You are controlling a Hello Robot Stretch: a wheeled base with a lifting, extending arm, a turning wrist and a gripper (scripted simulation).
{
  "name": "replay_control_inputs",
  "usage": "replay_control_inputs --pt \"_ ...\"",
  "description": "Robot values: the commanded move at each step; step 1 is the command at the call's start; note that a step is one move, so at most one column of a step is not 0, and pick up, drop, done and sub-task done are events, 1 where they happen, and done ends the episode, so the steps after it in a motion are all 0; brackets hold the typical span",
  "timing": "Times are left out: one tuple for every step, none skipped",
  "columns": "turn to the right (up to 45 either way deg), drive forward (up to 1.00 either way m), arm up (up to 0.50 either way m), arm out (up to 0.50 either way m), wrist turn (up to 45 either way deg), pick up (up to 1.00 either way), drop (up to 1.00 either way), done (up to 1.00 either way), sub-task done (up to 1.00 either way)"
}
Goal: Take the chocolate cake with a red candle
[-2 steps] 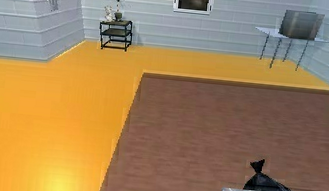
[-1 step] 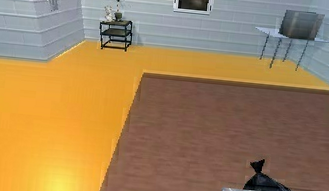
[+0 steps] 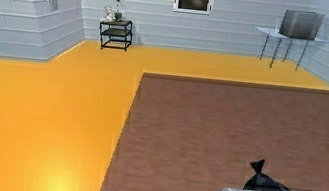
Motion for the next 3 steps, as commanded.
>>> replay_control_inputs --pt "0.0 0.00 0.00 0.00 45.0 0.00 0.00 0.00 0.00" --pt "0.0 0.00 0.00 0.00 45.0 0.00 0.00 0.00 0.00" --pt "0.0 0.00 0.00 0.00 15.0 0.00 0.00 0.00 0.00"
